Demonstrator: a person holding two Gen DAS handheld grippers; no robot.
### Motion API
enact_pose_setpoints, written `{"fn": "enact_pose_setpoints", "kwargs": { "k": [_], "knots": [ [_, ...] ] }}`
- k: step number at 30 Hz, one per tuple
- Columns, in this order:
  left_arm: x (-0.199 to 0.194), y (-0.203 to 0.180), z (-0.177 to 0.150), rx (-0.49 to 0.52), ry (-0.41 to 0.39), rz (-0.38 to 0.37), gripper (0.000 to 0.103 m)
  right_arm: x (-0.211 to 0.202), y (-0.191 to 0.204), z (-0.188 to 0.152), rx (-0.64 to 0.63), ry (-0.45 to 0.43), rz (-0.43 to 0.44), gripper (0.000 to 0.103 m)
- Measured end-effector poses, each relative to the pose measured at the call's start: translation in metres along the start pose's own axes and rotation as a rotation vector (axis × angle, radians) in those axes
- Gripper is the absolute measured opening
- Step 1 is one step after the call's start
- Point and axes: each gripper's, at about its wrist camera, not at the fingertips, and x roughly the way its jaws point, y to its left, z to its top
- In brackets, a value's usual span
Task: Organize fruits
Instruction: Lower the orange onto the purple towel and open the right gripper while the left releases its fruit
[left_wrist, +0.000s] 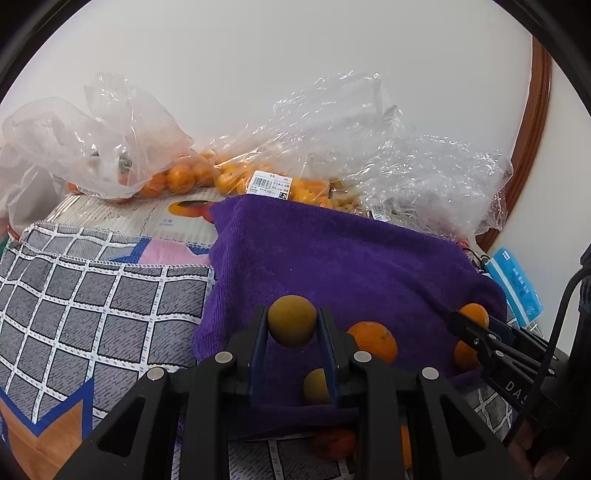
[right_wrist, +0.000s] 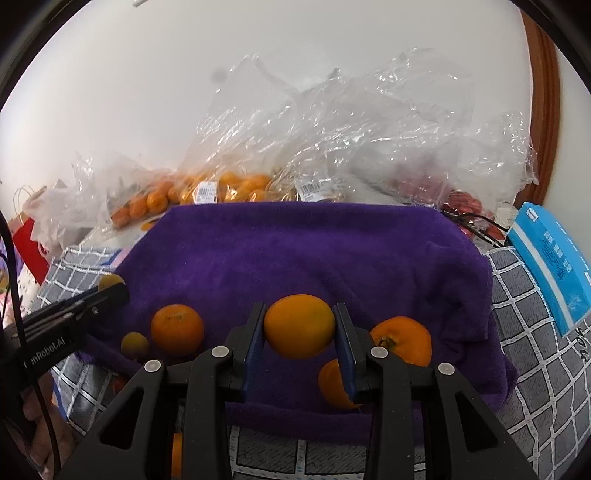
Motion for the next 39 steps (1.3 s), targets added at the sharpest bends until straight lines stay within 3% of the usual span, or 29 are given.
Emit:
{"fn": "enact_pose_setpoints", "kwargs": {
  "k": [8, 30, 39],
  "knots": [
    [0.005, 0.001, -0.001, -0.002, 0.015, 0.000, 0.026, 0.008, -0.006, -0.003, 0.034, 0.046, 0.014, 0.036],
    [0.008, -0.002, -0.003, 0.016, 0.031, 0.000, 0.026, 0.004, -0.012, 0.000, 0.051, 0.022, -0.001, 0.036],
    [0.004, -0.001, -0.004, 0.007, 0.015, -0.002, 0.033, -0.003, -0.011, 0.000, 0.059, -0.002, -0.013, 0.038]
  ]
}}
